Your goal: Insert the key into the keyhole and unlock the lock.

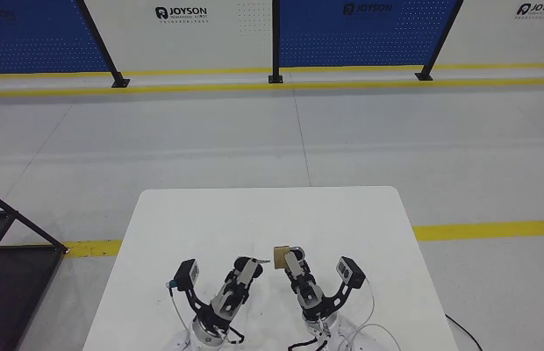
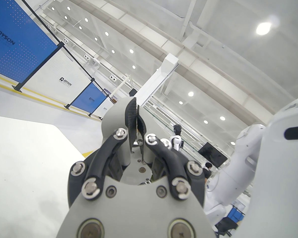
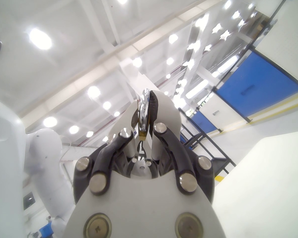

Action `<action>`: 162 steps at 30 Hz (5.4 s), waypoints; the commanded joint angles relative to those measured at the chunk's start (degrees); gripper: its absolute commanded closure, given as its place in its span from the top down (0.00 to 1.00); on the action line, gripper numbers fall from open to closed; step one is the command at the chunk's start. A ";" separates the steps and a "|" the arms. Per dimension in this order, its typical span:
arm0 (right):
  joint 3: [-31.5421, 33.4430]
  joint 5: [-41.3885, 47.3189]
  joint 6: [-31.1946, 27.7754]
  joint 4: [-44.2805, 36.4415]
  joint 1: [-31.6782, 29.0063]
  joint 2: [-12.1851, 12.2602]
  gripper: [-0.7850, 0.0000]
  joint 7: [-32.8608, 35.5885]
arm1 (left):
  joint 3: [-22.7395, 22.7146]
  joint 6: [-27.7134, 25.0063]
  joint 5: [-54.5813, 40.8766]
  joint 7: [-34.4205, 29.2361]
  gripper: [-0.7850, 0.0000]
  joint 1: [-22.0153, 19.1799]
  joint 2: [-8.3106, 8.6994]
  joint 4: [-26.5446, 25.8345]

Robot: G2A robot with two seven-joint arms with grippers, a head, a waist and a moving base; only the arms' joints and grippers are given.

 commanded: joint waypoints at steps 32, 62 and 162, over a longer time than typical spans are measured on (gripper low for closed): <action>1.79 2.20 3.07 -3.10 -1.96 -0.29 0.00 5.77 | 2.06 2.86 2.96 2.40 0.29 -1.34 -1.63 0.81; 4.81 4.67 2.28 -3.55 -3.51 -0.98 0.00 12.24 | -0.37 0.20 2.47 -0.16 0.16 -0.84 -1.53 1.86; 10.32 7.72 7.79 -8.41 -6.63 0.47 0.00 33.73 | -6.62 10.95 34.18 11.39 0.00 1.47 -0.72 2.13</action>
